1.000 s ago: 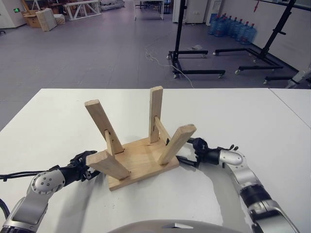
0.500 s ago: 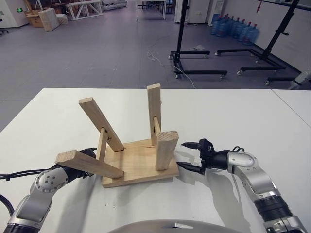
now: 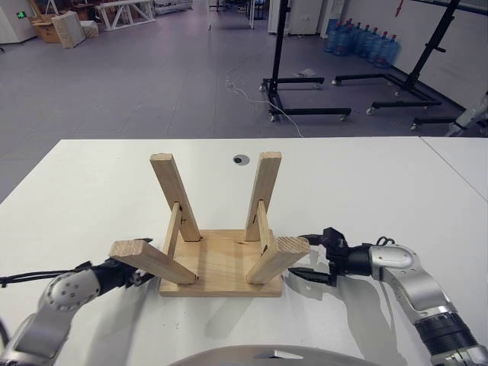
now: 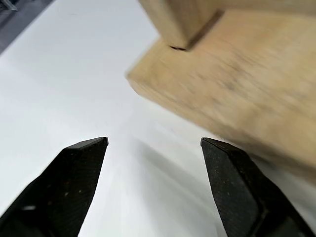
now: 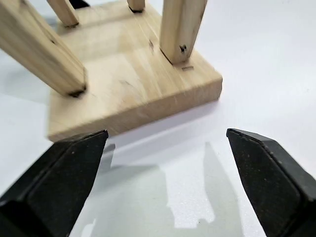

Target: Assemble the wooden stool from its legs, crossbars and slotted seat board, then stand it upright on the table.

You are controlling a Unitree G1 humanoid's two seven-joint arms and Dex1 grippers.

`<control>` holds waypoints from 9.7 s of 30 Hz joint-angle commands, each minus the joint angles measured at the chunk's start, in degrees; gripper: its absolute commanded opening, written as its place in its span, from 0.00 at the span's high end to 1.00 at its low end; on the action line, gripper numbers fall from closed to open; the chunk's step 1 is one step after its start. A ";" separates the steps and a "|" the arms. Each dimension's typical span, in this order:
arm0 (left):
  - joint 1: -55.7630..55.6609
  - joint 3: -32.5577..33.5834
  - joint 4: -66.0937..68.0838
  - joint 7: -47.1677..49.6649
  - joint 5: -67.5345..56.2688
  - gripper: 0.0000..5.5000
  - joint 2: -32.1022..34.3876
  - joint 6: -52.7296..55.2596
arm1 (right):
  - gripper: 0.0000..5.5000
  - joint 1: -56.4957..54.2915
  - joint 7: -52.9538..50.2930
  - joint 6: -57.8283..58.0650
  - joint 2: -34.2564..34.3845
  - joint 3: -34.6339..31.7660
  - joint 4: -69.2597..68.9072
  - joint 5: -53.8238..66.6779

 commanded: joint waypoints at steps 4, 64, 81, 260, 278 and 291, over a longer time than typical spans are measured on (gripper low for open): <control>8.09 9.10 -7.72 -11.49 -6.23 0.37 6.50 -0.33 | 0.19 3.02 5.54 5.37 -3.24 -2.10 -9.53 9.02; -20.75 -2.43 -11.65 -3.62 -74.07 0.81 -5.74 51.51 | 0.81 -14.83 5.28 81.57 -22.98 3.01 -17.02 52.48; -19.68 1.80 -8.29 -3.78 -74.81 0.58 -5.38 58.11 | 0.49 -22.77 -2.48 83.60 -15.50 3.20 -2.33 50.48; -34.75 -13.91 7.86 -4.54 -38.13 0.13 -12.29 27.53 | 0.35 -16.85 -6.17 31.72 16.73 -2.28 12.39 26.70; -33.68 0.92 -23.85 35.35 -17.96 0.13 -33.27 7.92 | 0.35 -21.72 -49.30 -24.19 38.58 -13.78 -14.59 -11.77; -35.69 -4.32 -3.79 43.47 6.38 0.13 -36.53 -9.11 | 0.35 -19.04 -58.45 -35.34 41.02 -7.14 -4.94 -17.23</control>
